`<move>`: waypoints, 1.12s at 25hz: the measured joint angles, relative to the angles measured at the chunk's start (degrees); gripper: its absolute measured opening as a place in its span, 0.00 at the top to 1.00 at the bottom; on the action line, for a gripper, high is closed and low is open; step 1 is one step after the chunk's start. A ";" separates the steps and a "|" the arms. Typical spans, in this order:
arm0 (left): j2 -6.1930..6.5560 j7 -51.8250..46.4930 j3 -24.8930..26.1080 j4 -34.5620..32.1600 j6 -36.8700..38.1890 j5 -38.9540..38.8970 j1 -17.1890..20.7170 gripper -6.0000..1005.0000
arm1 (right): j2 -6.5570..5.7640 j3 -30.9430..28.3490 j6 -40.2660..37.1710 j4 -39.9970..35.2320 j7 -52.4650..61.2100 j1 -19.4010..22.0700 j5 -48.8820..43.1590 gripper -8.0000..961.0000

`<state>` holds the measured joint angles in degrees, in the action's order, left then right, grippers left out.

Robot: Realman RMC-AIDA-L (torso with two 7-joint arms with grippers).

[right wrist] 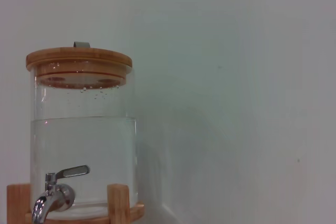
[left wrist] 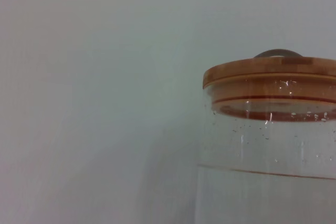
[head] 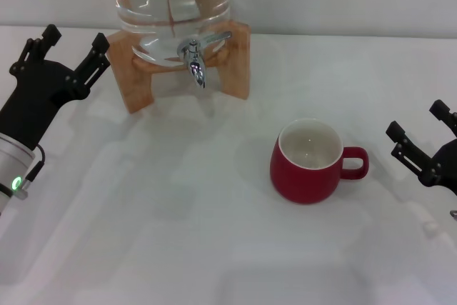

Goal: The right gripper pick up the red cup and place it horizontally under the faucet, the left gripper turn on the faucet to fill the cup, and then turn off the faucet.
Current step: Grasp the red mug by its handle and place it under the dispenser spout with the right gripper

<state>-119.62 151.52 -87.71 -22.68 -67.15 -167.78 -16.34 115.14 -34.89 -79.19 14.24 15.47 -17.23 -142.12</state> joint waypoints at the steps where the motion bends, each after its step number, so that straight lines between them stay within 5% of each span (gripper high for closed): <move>1: 0.00 0.00 0.00 0.00 0.00 0.00 0.00 0.12 | 0.00 0.00 0.00 0.00 0.00 0.00 0.00 0.11; 28: 0.09 0.00 0.00 0.00 -0.29 0.04 -0.07 0.12 | 0.00 3.51 2.16 -1.19 -0.08 0.79 -0.01 0.11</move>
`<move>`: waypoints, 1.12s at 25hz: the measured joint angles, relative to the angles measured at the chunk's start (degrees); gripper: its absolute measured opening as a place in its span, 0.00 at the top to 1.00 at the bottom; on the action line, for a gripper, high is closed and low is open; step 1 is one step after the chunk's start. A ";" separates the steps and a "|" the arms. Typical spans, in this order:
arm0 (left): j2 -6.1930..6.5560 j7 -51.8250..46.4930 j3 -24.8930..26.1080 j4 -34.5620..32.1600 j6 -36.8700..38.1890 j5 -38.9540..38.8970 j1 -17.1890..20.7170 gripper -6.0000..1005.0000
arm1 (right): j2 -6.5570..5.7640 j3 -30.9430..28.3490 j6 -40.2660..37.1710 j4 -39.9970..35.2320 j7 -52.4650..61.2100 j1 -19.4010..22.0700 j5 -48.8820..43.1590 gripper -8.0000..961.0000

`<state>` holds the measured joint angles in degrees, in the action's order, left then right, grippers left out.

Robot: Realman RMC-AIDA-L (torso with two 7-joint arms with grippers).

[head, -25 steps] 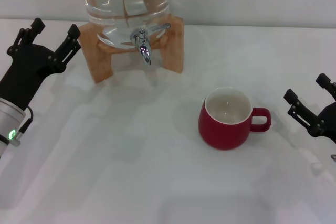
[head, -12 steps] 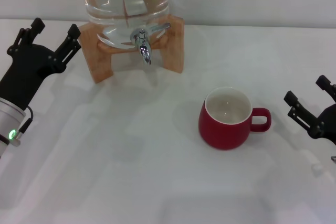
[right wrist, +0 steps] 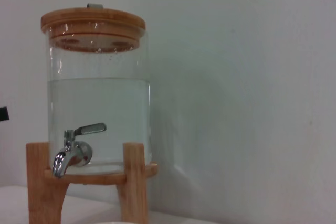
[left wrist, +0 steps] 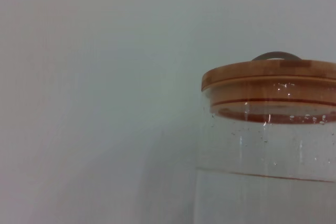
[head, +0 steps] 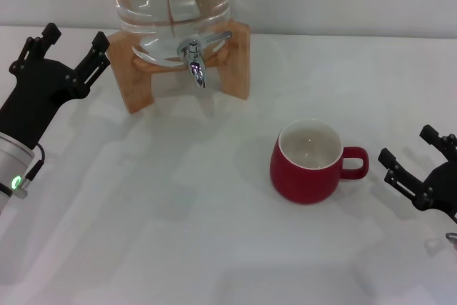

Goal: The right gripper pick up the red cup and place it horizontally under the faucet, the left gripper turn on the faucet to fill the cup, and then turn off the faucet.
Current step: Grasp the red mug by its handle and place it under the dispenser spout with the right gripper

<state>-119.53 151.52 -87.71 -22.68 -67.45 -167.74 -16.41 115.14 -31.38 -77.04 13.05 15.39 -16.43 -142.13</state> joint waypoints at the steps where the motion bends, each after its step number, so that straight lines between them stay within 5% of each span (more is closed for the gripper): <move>1: 0.00 0.00 0.00 0.00 -0.08 0.01 -0.01 0.12 | 0.00 0.00 0.00 0.00 0.00 0.00 0.00 0.11; 28: 0.00 0.00 0.00 0.01 -0.14 0.04 -0.03 0.12 | 0.09 5.30 2.94 0.17 -0.10 -1.52 -0.54 0.11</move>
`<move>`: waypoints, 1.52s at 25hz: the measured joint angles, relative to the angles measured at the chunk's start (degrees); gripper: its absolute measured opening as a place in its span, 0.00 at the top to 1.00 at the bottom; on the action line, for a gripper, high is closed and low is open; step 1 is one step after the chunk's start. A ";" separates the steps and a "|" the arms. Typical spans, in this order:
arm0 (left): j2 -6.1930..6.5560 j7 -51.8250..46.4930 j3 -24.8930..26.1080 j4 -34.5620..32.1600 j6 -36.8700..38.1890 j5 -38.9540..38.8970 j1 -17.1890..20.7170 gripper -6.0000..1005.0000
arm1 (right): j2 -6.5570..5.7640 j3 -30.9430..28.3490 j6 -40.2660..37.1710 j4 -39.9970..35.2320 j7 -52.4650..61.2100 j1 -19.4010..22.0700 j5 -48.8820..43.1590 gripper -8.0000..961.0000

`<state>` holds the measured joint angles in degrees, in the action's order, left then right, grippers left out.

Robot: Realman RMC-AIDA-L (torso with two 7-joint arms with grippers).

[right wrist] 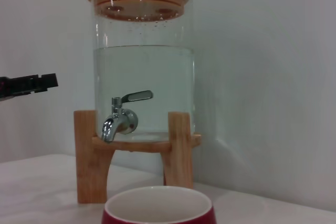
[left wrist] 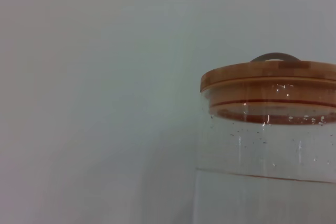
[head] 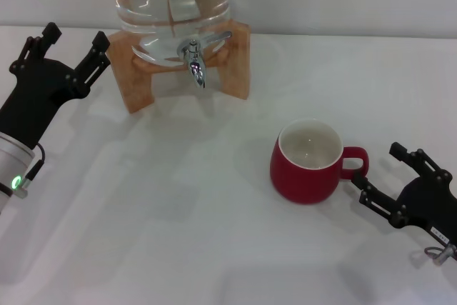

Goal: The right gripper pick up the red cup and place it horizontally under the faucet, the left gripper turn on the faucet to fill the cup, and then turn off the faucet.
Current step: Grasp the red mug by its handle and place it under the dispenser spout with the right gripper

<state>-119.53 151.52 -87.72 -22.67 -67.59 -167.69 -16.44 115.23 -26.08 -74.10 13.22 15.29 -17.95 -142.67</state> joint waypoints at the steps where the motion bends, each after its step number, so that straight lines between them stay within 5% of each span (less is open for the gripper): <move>1: 0.00 0.00 0.00 0.00 0.00 0.00 0.00 0.12 | 0.00 0.04 0.05 0.04 0.00 -0.04 -0.15 0.11; 38: -0.09 0.00 -0.06 0.00 -0.09 0.00 0.00 0.12 | 0.18 -1.27 5.81 2.51 -2.99 -2.08 0.47 0.11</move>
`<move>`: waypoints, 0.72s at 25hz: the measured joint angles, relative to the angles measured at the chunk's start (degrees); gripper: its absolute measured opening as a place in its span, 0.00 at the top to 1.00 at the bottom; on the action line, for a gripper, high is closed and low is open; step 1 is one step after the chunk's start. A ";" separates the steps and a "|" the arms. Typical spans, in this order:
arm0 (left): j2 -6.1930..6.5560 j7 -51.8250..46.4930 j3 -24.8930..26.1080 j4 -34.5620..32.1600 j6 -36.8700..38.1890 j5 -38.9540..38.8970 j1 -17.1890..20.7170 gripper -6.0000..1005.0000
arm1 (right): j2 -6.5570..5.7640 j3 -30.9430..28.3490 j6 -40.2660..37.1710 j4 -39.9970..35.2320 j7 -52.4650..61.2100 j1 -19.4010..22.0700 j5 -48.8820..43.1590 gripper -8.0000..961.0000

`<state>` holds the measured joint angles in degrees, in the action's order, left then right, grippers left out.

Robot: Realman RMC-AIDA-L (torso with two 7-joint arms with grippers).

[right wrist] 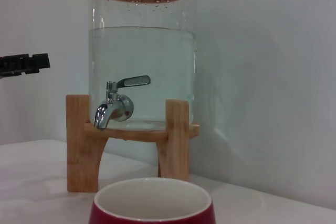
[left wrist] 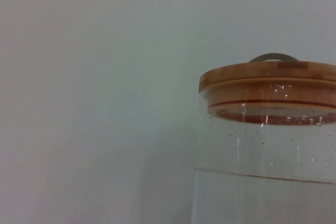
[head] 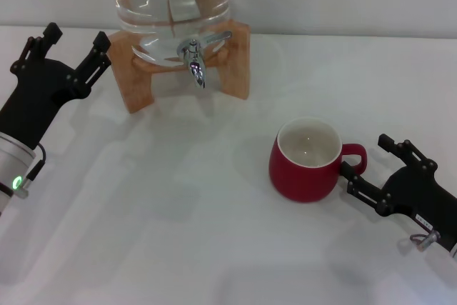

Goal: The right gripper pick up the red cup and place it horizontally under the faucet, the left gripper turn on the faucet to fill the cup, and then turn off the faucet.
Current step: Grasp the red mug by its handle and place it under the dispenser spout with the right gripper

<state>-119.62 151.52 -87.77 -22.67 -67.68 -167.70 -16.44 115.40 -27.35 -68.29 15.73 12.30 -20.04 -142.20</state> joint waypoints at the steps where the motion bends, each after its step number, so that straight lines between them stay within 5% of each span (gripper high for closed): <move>1: 0.00 0.00 0.01 0.02 0.00 0.00 0.00 0.12 | 0.00 0.00 0.01 0.00 0.00 -0.01 0.00 0.11; 18: 0.00 0.00 0.06 0.09 0.09 0.00 0.00 0.12 | 0.00 -0.08 0.26 -0.45 -1.99 -0.18 -0.21 0.11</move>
<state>-119.62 151.52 -87.71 -22.58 -67.59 -167.70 -16.44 115.40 -27.42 -68.03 15.28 10.31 -20.22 -142.41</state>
